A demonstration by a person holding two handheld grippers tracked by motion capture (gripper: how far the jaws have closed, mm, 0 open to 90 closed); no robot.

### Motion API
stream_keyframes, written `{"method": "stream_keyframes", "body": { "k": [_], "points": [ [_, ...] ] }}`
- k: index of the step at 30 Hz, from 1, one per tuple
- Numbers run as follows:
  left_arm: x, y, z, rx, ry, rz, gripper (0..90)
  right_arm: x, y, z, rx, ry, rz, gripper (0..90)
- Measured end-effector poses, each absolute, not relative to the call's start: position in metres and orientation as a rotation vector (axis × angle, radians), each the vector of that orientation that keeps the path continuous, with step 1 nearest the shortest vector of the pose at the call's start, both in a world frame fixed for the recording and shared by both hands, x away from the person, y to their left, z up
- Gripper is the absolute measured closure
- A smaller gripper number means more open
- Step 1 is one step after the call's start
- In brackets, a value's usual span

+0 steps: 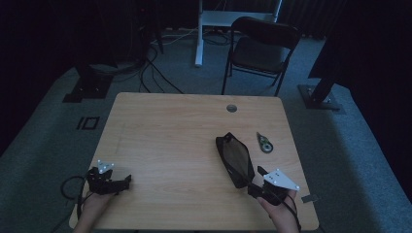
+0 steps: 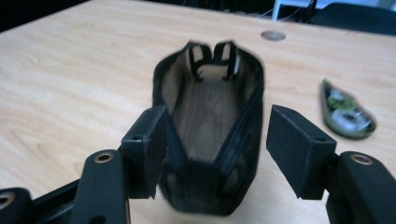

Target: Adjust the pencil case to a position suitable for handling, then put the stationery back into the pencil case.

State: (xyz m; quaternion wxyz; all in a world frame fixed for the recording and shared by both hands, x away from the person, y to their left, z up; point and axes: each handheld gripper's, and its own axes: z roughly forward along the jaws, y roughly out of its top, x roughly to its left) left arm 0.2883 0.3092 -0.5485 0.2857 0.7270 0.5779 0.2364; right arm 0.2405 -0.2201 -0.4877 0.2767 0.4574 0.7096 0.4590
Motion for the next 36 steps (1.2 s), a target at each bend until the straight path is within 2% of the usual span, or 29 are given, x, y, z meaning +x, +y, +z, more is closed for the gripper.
{"method": "stream_keyframes", "body": {
  "k": [8, 22, 36],
  "points": [
    [0.288, 0.309, -0.548, 1.944, 1.545, 0.632, 0.6, 0.251, -0.228, -0.471, 1.213, 1.872, 1.250, 30.9],
    [0.288, 0.309, -0.548, 1.944, 1.545, 0.632, 0.6, 0.273, -0.243, -0.459, 1.217, 1.836, 1.249, 28.4],
    [0.288, 0.309, -0.548, 1.944, 1.545, 0.632, 0.6, 0.304, -0.260, -0.470, 1.262, 1.780, 1.197, 27.5]
  ]
}}
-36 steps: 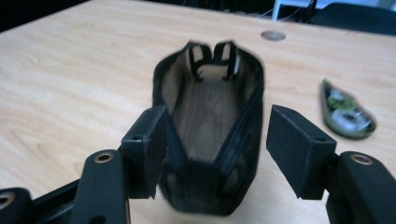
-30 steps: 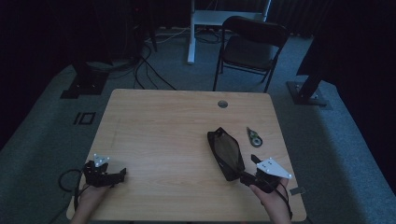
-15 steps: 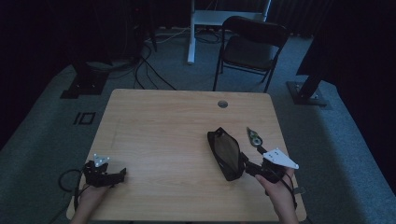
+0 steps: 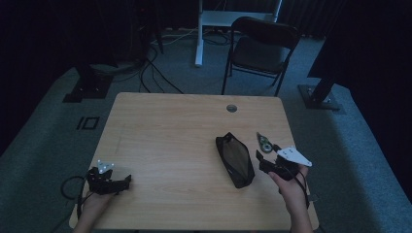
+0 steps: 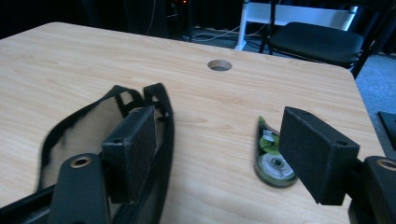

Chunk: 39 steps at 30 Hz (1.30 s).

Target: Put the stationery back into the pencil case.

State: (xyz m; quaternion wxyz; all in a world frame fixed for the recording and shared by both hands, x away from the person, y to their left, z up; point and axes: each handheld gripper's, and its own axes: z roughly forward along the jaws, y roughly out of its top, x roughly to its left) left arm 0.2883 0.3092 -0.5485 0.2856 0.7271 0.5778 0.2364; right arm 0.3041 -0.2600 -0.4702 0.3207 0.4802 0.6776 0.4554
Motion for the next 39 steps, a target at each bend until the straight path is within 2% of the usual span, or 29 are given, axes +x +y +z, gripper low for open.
{"method": "stream_keyframes", "body": {
  "k": [16, 29, 31, 39],
  "points": [
    [0.288, 0.309, -0.549, 1.941, 1.545, 0.632, 0.6, 0.351, -0.280, -0.502, 1.384, 1.816, 1.045, 23.6],
    [0.288, 0.309, -0.548, 1.942, 1.546, 0.631, 0.6, 0.396, -0.284, -0.514, 1.396, 1.909, 0.967, 22.6],
    [0.288, 0.309, -0.548, 1.942, 1.546, 0.631, 0.6, 0.401, -0.284, -0.516, 1.419, 1.911, 0.966, 20.3],
    [0.288, 0.309, -0.548, 1.942, 1.546, 0.631, 0.6, 0.417, -0.289, -0.529, 1.463, 1.938, 0.943, 21.8]
  ]
}}
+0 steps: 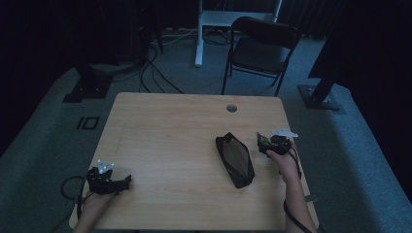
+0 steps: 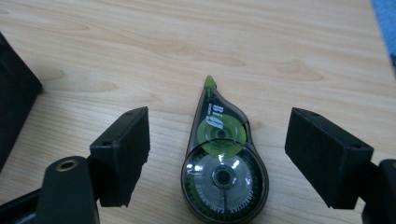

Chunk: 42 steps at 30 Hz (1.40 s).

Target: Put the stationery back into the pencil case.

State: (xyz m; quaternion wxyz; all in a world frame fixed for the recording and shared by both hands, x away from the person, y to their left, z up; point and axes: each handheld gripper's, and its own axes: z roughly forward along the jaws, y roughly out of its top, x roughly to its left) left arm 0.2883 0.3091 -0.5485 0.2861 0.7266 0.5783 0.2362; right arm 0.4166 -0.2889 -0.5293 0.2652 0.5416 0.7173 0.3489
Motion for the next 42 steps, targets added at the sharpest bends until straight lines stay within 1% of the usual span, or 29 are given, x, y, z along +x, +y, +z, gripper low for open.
{"method": "stream_keyframes", "body": {
  "k": [4, 6, 10, 14, 16, 24, 28, 32, 33, 42],
  "points": [
    [0.288, 0.309, -0.548, 1.942, 1.546, 0.631, 0.6, 0.423, -0.290, -0.533, 1.463, 1.967, 0.916, 22.4],
    [0.288, 0.309, -0.548, 1.942, 1.546, 0.631, 0.6, 0.426, -0.291, -0.534, 1.461, 1.964, 0.900, 25.0],
    [0.288, 0.309, -0.549, 1.942, 1.546, 0.632, 0.6, 0.431, -0.291, -0.539, 1.481, 1.968, 0.894, 25.0],
    [0.288, 0.309, -0.548, 1.942, 1.546, 0.631, 0.6, 0.433, -0.291, -0.543, 1.488, 1.979, 0.879, 25.0],
    [0.288, 0.309, -0.548, 1.942, 1.546, 0.631, 0.6, 0.434, -0.292, -0.543, 1.498, 1.961, 0.879, 27.2],
    [0.288, 0.309, -0.548, 1.942, 1.546, 0.631, 0.6, 0.436, -0.291, -0.548, 1.520, 1.990, 0.872, 29.5],
    [0.288, 0.309, -0.548, 1.942, 1.546, 0.631, 0.6, 0.435, -0.291, -0.549, 1.535, 1.973, 0.884, 33.5],
    [0.288, 0.309, -0.548, 1.942, 1.546, 0.631, 0.6, 0.433, -0.291, -0.549, 1.549, 1.943, 0.882, 40.3],
    [0.288, 0.309, -0.548, 1.942, 1.546, 0.631, 0.6, 0.433, -0.290, -0.548, 1.552, 1.940, 0.880, 43.5],
    [0.288, 0.309, -0.548, 1.942, 1.545, 0.631, 0.6, 0.427, -0.283, -0.548, 1.559, 1.930, 0.894, 47.8]
  ]
}}
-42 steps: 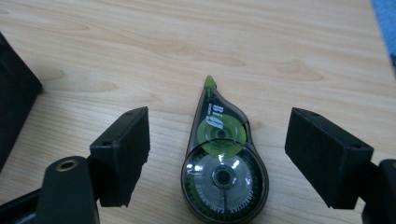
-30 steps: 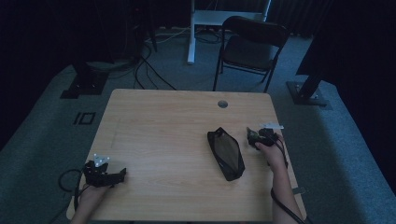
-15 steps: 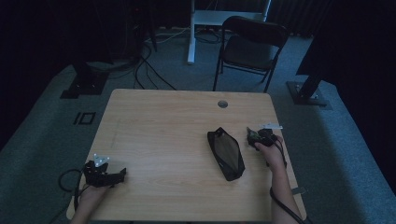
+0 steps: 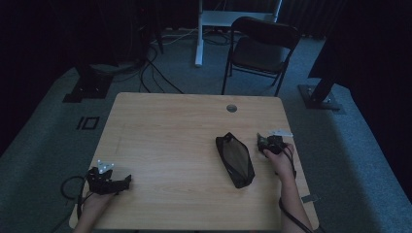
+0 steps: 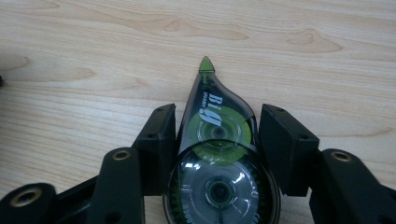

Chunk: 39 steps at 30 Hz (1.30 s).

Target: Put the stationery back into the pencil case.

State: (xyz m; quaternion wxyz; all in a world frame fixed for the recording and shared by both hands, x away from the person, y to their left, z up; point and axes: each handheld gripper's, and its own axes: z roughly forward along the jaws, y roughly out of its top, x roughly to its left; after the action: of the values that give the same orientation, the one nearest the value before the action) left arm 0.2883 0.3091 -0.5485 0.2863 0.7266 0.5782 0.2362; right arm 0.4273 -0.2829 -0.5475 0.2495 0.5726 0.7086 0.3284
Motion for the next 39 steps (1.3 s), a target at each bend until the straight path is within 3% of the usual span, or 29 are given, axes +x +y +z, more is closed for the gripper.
{"method": "stream_keyframes", "body": {
  "k": [39],
  "points": [
    [0.288, 0.309, -0.548, 1.942, 1.546, 0.631, 0.6, 0.392, -0.259, -0.466, 1.492, 1.937, 0.969, 49.9]
  ]
}}
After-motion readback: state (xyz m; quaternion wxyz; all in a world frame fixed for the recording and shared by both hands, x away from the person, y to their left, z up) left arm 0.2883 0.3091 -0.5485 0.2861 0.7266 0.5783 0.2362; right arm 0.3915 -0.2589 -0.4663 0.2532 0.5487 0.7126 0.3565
